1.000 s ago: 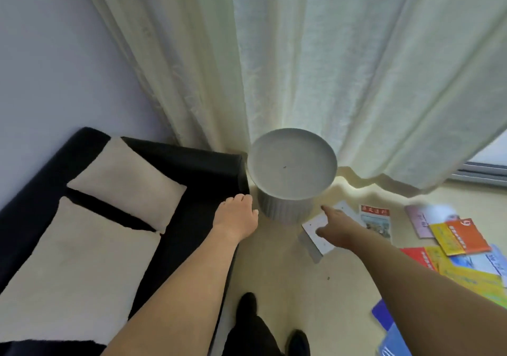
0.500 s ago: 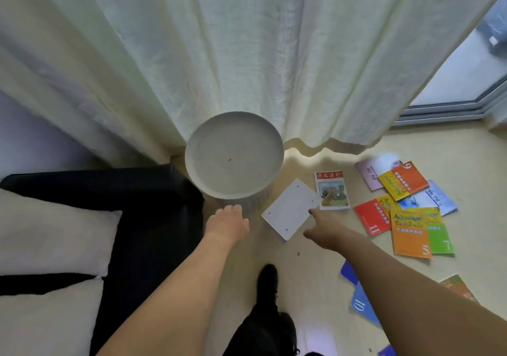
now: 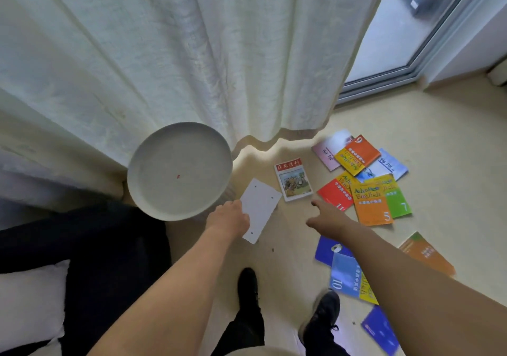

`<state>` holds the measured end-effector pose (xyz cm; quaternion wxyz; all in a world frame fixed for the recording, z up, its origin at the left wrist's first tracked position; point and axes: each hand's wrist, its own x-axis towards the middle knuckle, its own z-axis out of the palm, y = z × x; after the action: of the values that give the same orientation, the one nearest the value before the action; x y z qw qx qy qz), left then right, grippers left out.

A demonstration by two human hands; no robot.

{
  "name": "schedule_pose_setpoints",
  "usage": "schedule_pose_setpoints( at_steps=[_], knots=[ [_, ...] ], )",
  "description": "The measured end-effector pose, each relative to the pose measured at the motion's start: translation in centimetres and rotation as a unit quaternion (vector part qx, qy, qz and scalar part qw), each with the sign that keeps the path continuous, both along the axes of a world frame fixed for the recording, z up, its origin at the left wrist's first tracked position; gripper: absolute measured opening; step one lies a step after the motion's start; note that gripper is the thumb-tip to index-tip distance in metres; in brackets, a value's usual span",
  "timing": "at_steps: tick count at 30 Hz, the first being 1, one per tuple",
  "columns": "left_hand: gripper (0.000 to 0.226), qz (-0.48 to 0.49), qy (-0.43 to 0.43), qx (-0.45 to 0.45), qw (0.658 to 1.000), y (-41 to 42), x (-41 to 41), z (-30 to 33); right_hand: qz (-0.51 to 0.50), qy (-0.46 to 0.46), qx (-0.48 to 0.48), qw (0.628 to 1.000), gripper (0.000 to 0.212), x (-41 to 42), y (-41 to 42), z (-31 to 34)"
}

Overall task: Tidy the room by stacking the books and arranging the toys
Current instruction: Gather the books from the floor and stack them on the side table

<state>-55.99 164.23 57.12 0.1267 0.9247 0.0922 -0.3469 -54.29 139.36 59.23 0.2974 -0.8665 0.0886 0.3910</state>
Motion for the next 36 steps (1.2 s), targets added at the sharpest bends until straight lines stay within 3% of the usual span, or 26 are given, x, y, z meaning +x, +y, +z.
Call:
schedule_pose_setpoints(
  at_steps=[7,13,17,27,32,36],
  knots=[
    [0.044,-0.005,0.011,0.005,1.0,-9.9,-1.5,0.4,-0.025,-0.014,0.003,1.0,0.066,-0.9,-11.2,-0.1],
    [0.041,-0.068,-0.001,0.011,0.998,-20.8,-1.3,0.7,-0.09,-0.008,-0.005,0.996,0.056,-3.1,-21.9,-0.1],
    [0.046,-0.102,-0.014,0.006,0.995,-26.6,-0.4,0.7,-0.143,0.004,0.01,0.99,0.065,-4.3,-27.2,-0.1],
    [0.043,-0.157,-0.02,0.017,0.987,-31.5,0.9,-0.7,-0.16,0.006,0.013,0.987,0.062,-4.0,-32.0,-2.1],
    [0.043,-0.165,0.024,0.008,0.986,-32.6,3.2,-5.3,-0.167,0.03,0.014,0.985,0.066,-2.6,-33.0,-7.5],
    [0.047,-0.2,0.048,-0.002,0.979,-35.1,7.4,-15.8,-0.167,0.021,0.015,0.986,0.067,0.7,-33.9,-18.3]
  ],
)
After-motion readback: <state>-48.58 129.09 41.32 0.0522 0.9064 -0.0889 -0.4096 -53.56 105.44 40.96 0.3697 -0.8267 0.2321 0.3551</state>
